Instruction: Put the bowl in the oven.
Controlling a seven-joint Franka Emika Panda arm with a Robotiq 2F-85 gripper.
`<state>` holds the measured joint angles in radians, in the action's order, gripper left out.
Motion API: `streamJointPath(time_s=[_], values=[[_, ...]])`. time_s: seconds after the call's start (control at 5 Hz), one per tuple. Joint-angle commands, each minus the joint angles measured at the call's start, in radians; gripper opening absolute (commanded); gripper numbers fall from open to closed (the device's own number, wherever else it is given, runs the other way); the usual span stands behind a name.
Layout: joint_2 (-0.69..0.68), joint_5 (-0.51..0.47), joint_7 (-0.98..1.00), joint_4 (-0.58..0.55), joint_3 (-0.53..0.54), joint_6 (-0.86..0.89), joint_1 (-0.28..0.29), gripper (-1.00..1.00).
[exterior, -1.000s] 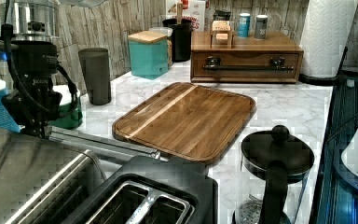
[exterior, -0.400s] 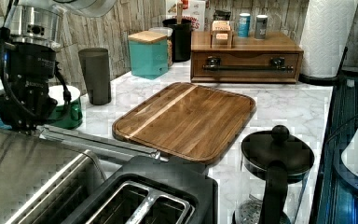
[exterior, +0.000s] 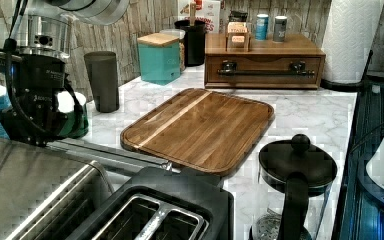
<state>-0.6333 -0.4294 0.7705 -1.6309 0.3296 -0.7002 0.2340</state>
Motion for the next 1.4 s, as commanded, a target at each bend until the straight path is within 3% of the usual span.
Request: streamJointPath(time_s=[0.2, 0.6, 1.0, 1.4], values=[[-0.024, -0.164, 0.063, 0.008, 0.108, 0.026, -0.028, 1.0], [0.062, -0.204, 0.044, -0.078, 0.063, 0.017, -0.093, 1.0], [0.152, -0.357, 0.162, -0.169, 0.07, 0.027, -0.243, 1.0], [0.197, -0.403, 0.228, -0.187, 0.038, 0.05, -0.283, 1.0]])
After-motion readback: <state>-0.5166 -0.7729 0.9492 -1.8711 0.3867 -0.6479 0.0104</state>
